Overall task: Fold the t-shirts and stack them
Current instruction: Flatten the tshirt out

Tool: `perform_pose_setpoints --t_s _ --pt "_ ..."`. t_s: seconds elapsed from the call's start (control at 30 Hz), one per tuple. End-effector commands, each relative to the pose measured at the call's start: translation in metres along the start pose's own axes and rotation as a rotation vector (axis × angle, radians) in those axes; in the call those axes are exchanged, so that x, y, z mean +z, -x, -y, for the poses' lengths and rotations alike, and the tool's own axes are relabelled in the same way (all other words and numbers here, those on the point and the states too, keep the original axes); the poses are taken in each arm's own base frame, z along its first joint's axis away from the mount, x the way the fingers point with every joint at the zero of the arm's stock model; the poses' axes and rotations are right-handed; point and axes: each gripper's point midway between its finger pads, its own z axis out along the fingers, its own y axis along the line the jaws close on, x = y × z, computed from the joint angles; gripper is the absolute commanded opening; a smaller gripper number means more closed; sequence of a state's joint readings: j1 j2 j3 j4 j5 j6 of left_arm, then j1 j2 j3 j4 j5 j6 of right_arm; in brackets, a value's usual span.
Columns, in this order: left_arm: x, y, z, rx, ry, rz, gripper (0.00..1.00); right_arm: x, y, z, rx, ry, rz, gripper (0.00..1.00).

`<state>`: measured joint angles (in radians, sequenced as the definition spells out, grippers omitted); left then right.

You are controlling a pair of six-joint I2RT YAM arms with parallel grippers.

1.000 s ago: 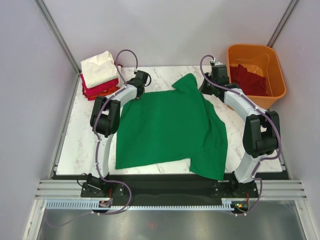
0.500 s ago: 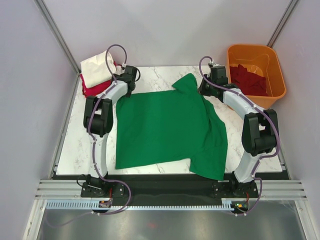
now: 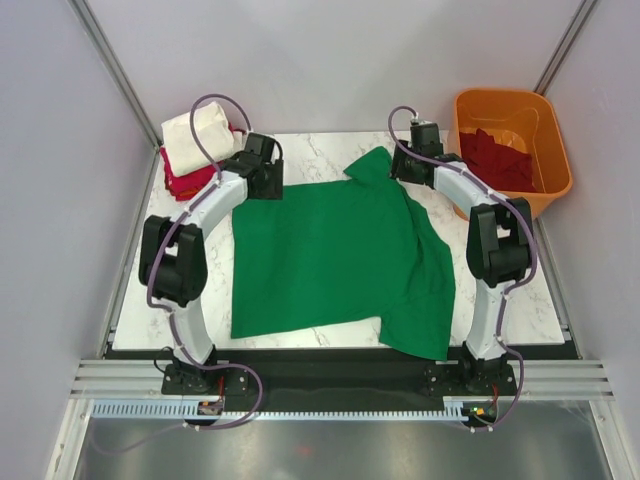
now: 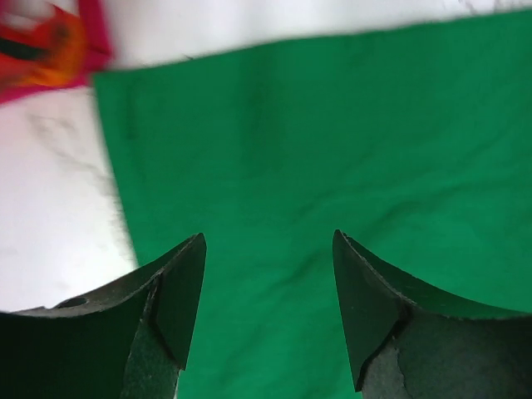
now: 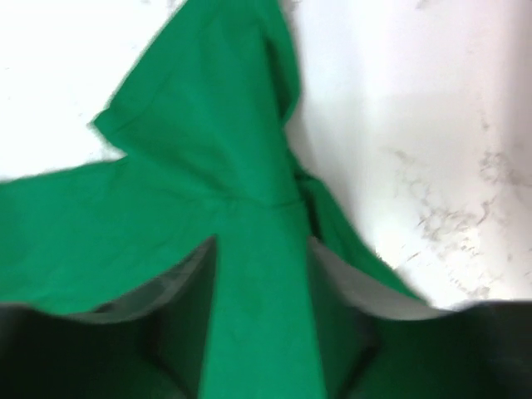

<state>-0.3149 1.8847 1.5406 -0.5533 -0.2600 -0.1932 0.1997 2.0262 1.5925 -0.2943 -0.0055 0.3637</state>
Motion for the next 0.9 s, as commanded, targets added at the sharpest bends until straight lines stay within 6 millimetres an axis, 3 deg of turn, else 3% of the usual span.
perform_pose_setpoints --t_s 0.0,0.1,0.23,0.33,0.43,0.57,0.67,0.87 --pt "0.029 -0.035 0.046 -0.098 -0.194 -0.113 0.70 0.020 0.012 0.026 -0.019 -0.150 0.019 0.49" --pt "0.040 -0.038 0.054 -0.105 -0.219 -0.128 0.69 0.038 0.004 0.029 -0.015 -0.161 -0.019 0.38" --pt "0.065 -0.056 0.051 -0.088 -0.187 -0.177 0.67 0.045 -0.009 0.031 -0.011 -0.155 -0.052 0.36" --pt "0.074 -0.074 0.029 -0.101 -0.108 -0.211 0.66 0.042 -0.013 0.035 -0.018 -0.168 -0.058 0.36" --pt "0.075 -0.090 -0.004 -0.118 0.018 -0.242 0.65 0.042 -0.020 0.041 -0.020 -0.186 -0.070 0.36" --pt "0.071 -0.090 -0.029 -0.163 0.047 -0.242 0.63 0.039 -0.018 0.041 -0.016 -0.179 -0.066 0.38" --pt "0.070 -0.089 -0.038 -0.179 0.057 -0.241 0.63 0.040 -0.015 0.040 -0.010 -0.173 -0.058 0.46" --pt "0.062 -0.076 -0.039 -0.127 0.092 -0.206 0.63 0.049 -0.023 0.028 0.016 -0.099 -0.083 0.47"
